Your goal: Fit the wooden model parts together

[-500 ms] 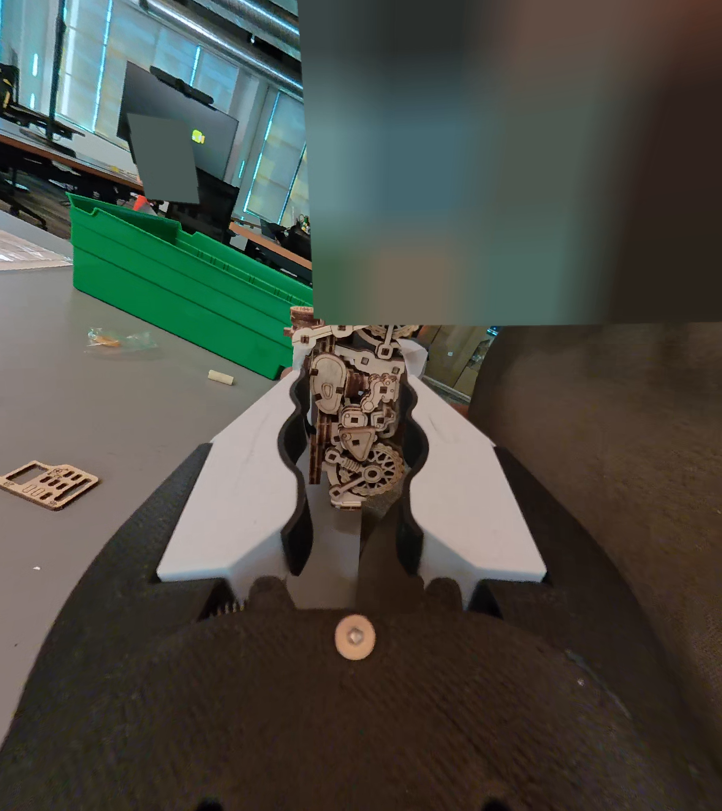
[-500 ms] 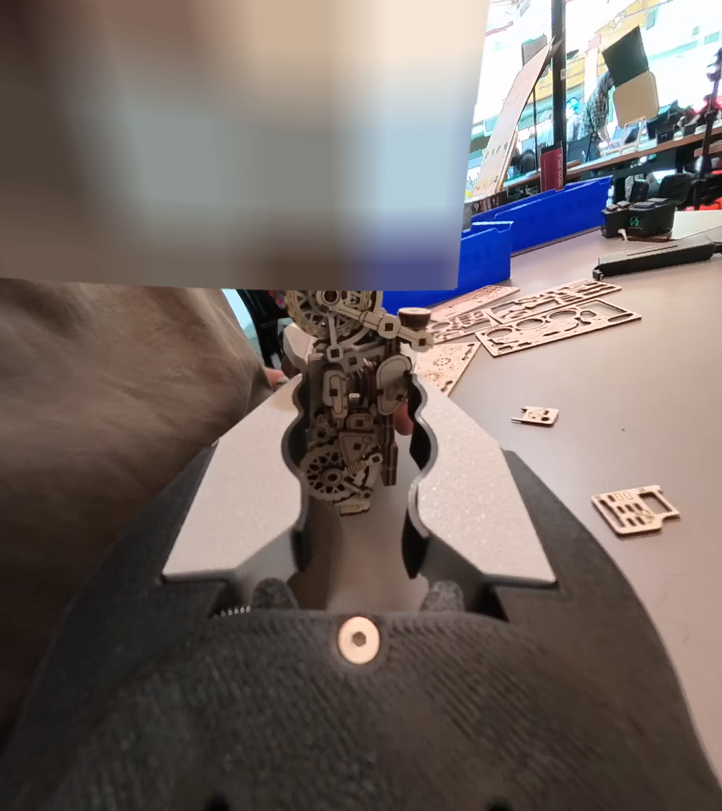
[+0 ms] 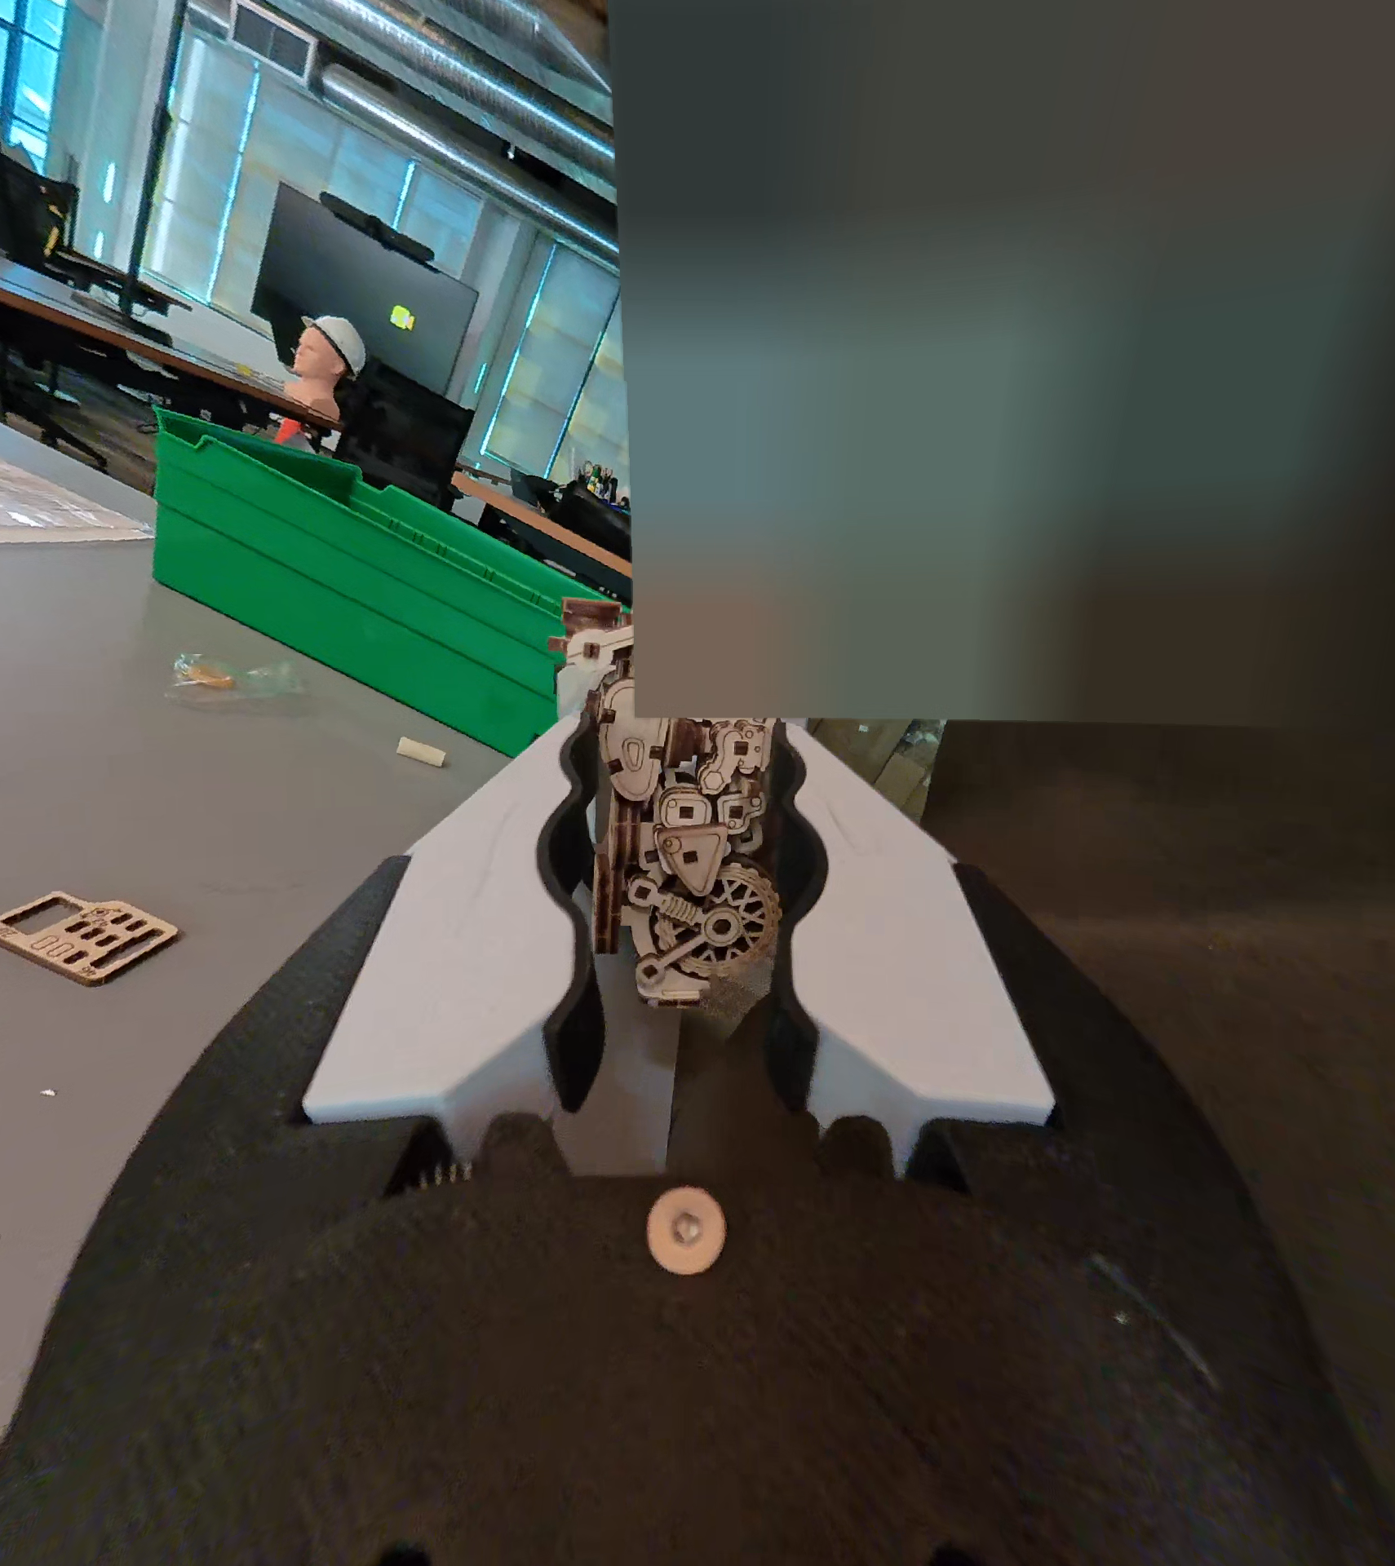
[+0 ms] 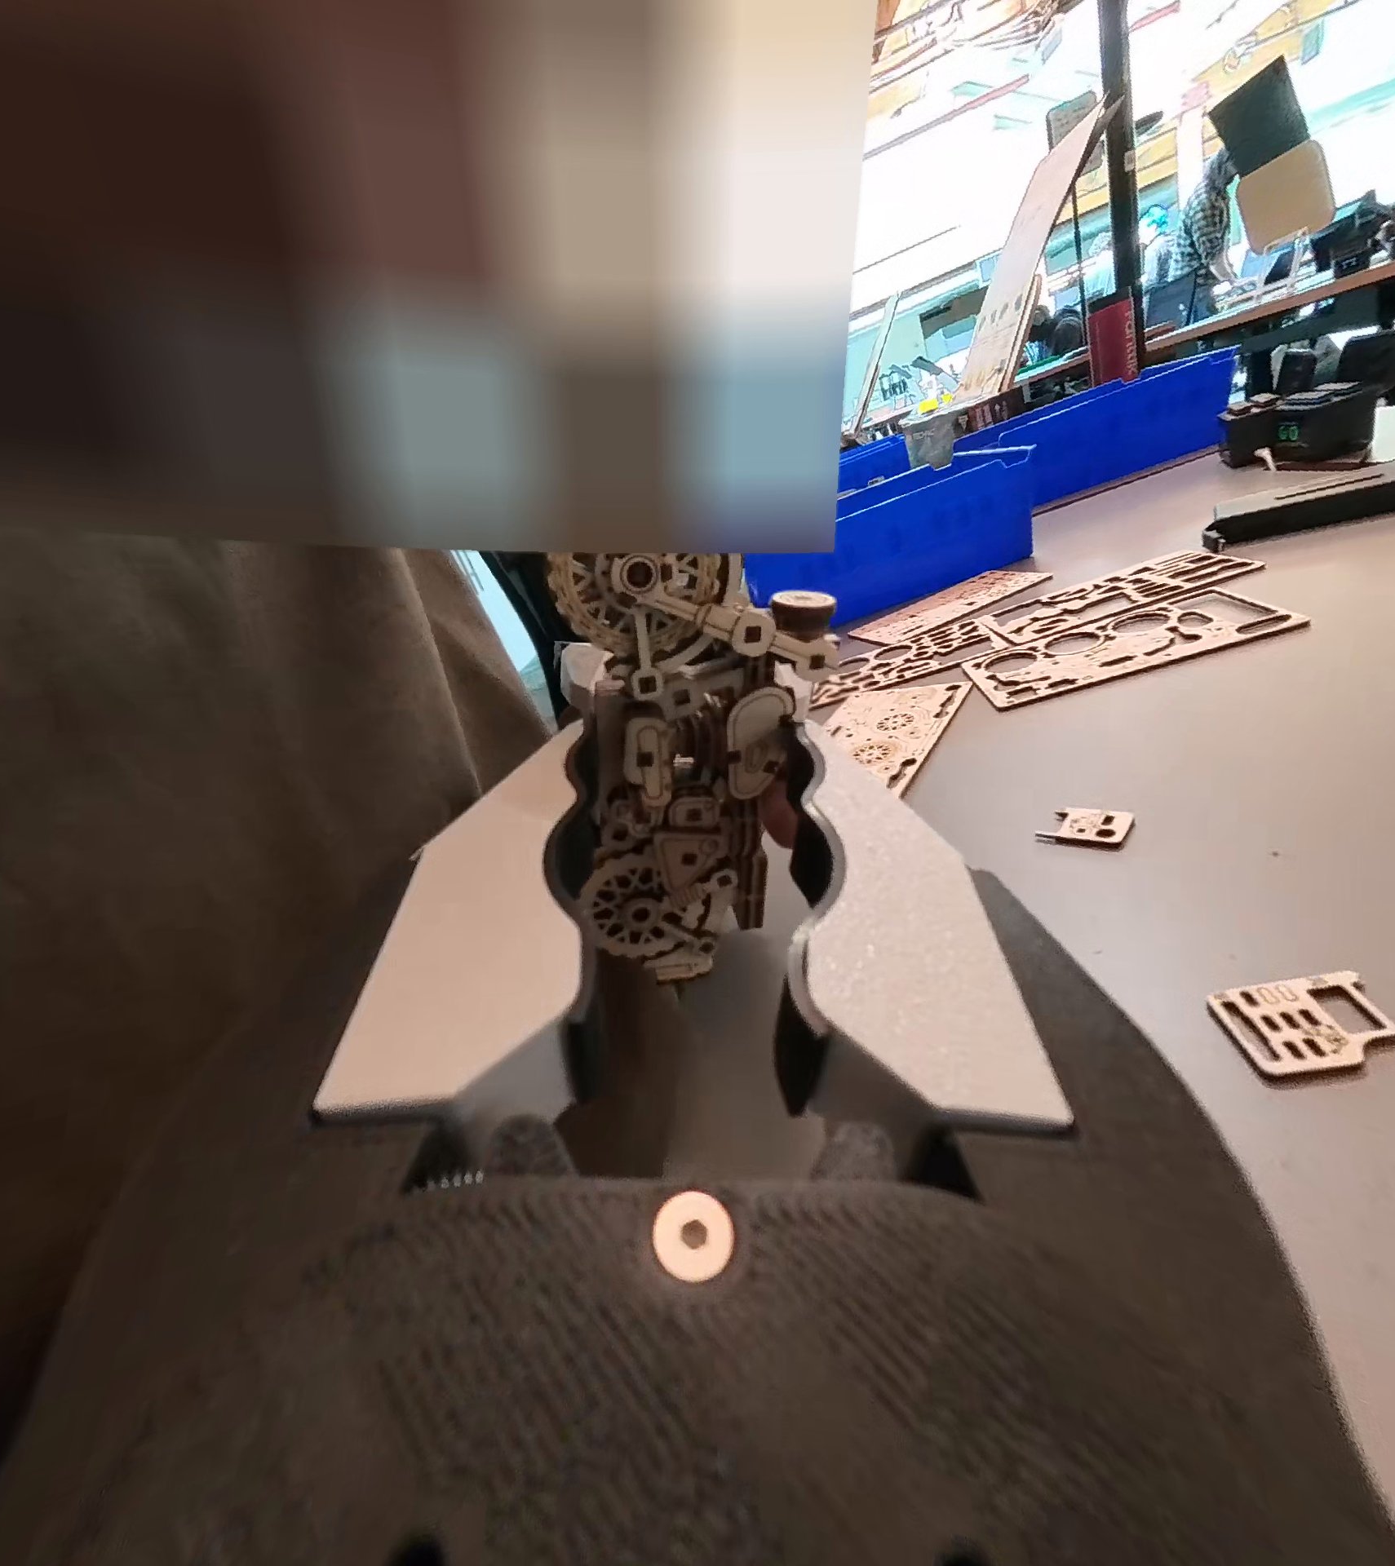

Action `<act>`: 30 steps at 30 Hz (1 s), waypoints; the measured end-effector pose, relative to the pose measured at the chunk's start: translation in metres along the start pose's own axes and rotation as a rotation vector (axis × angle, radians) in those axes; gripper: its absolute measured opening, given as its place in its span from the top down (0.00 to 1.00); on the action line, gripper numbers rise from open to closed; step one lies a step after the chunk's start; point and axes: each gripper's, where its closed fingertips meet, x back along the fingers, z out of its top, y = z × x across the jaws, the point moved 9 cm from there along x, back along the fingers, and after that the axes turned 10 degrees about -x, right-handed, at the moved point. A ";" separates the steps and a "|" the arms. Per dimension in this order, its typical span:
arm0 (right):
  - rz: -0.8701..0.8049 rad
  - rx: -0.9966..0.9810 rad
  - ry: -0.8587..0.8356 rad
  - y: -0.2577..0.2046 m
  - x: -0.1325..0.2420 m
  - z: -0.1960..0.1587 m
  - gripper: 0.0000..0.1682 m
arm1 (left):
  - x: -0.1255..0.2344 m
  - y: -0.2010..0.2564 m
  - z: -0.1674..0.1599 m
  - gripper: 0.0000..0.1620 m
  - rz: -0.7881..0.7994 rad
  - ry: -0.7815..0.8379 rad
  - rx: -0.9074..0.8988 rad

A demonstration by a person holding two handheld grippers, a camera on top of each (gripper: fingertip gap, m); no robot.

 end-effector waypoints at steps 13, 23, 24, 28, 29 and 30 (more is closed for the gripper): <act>-0.039 0.024 -0.008 -0.001 0.003 0.004 0.75 | 0.001 -0.005 -0.002 0.76 0.001 0.020 0.033; -0.086 -0.034 0.103 0.010 0.017 0.011 0.75 | 0.009 -0.015 0.000 0.75 0.056 0.041 0.051; -0.105 -0.026 0.103 0.011 0.018 0.011 0.75 | 0.008 -0.015 0.000 0.75 0.057 0.036 0.052; -0.333 0.166 0.057 0.014 0.019 0.011 0.75 | 0.004 -0.021 -0.007 0.75 0.120 -0.026 0.095; -0.425 0.258 0.009 0.014 0.018 0.009 0.75 | 0.003 -0.022 -0.009 0.75 0.138 -0.038 0.103; -0.522 0.338 -0.051 0.015 0.014 0.007 0.74 | 0.002 -0.023 -0.010 0.75 0.158 -0.046 0.102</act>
